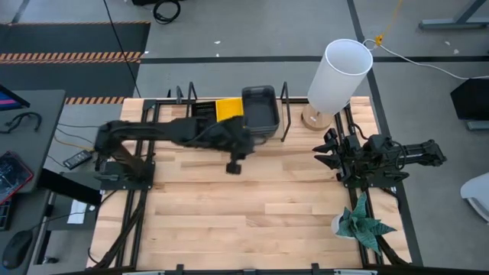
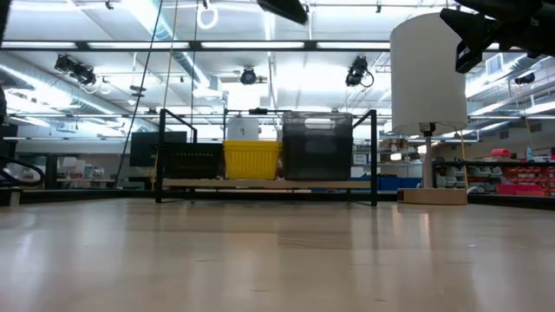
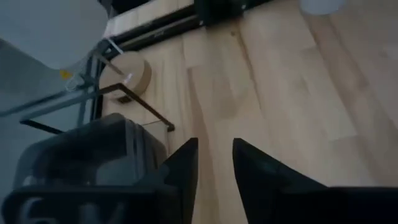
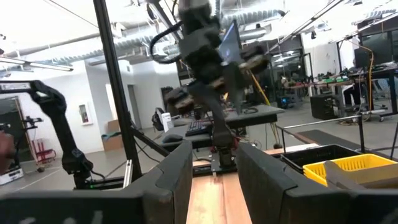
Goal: Stack baskets on shelf by color
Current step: Return to Home Position
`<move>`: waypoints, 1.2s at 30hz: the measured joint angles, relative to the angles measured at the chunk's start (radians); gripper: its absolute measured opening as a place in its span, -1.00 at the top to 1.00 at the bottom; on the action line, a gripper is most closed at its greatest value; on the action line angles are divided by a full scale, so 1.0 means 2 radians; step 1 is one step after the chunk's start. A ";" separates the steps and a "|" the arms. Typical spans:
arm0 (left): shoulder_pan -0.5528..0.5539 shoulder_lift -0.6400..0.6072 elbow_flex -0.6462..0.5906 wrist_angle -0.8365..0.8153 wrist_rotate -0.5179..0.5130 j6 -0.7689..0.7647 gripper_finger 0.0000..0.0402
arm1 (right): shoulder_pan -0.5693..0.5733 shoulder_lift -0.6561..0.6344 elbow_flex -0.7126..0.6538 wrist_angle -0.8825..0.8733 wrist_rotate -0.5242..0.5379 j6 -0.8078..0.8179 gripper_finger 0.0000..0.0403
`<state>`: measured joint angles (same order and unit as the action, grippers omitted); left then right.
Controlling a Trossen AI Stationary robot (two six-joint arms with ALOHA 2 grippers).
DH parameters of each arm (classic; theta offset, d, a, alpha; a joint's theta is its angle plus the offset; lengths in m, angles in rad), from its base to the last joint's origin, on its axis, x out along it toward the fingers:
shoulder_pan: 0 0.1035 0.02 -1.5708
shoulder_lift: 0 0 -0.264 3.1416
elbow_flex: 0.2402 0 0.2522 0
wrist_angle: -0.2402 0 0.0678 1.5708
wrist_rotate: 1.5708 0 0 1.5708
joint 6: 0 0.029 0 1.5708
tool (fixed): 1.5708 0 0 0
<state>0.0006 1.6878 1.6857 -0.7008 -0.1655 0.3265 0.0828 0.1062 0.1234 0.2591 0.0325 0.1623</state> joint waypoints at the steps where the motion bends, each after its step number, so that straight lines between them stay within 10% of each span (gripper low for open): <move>1: -0.008 -0.018 -0.016 0.002 -0.009 -0.004 0.48 | 0.000 0.000 0.000 0.000 0.000 0.000 0.35; 23: -0.098 -0.480 -0.553 0.284 -0.080 -0.207 0.88 | 0.000 0.000 0.000 0.000 0.000 0.000 0.35; 36: -0.130 -0.601 -0.725 0.404 -0.091 -0.249 0.93 | 0.000 0.000 0.000 -0.018 0.000 0.000 0.35</move>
<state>-0.2586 0.4848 0.2351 0.1081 -0.3471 -0.1723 0.0830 0.1062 0.1234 0.2226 0.0328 0.1623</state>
